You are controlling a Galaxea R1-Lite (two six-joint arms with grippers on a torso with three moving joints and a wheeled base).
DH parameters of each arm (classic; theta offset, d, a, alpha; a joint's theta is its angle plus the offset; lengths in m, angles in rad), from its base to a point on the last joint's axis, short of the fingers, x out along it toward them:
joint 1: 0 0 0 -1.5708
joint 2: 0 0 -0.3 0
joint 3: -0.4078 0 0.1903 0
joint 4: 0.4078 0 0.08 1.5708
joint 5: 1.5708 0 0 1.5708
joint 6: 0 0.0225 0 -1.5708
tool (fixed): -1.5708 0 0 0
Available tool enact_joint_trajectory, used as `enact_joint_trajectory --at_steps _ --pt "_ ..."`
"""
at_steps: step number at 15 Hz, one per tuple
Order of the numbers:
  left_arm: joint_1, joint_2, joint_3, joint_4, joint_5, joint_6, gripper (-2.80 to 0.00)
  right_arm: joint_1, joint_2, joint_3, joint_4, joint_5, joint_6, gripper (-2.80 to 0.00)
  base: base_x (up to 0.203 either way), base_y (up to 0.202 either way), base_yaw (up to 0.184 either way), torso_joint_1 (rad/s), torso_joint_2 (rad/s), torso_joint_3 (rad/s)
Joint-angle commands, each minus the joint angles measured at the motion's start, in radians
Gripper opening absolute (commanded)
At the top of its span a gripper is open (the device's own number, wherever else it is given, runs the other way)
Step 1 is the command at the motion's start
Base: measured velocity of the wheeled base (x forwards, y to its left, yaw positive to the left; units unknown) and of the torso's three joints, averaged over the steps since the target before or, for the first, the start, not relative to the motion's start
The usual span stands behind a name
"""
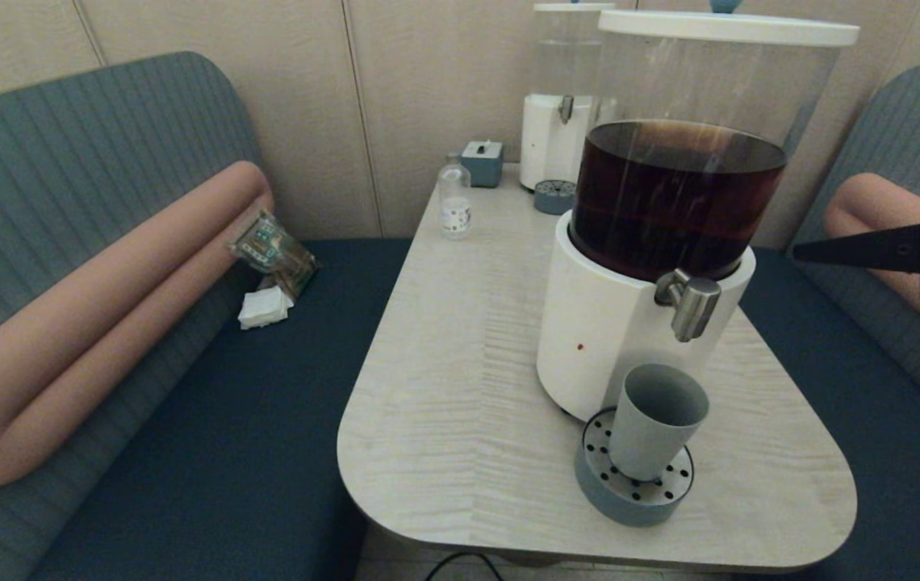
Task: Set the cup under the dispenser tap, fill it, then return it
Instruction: Turn on the faucet
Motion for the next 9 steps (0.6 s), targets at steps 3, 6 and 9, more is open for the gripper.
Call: enact_joint_trajectory --at_steps 3,6,9 --pt "0.000 0.000 0.002 0.000 0.000 -0.001 -2.80 0.014 0.124 -0.049 0.002 -0.043 -0.002 -2.80 0.000 0.000 0.000 0.000 0.00 0.000" --pt "0.000 0.000 0.002 0.000 0.000 -0.002 -2.80 0.016 0.136 -0.054 -0.002 -0.040 -0.006 -2.80 0.000 0.000 0.000 0.000 0.00 0.000" --pt "0.000 0.000 0.002 0.000 0.000 0.000 -2.80 0.017 0.142 -0.058 -0.008 -0.034 -0.011 -2.80 0.000 0.000 0.000 0.000 0.00 0.000"
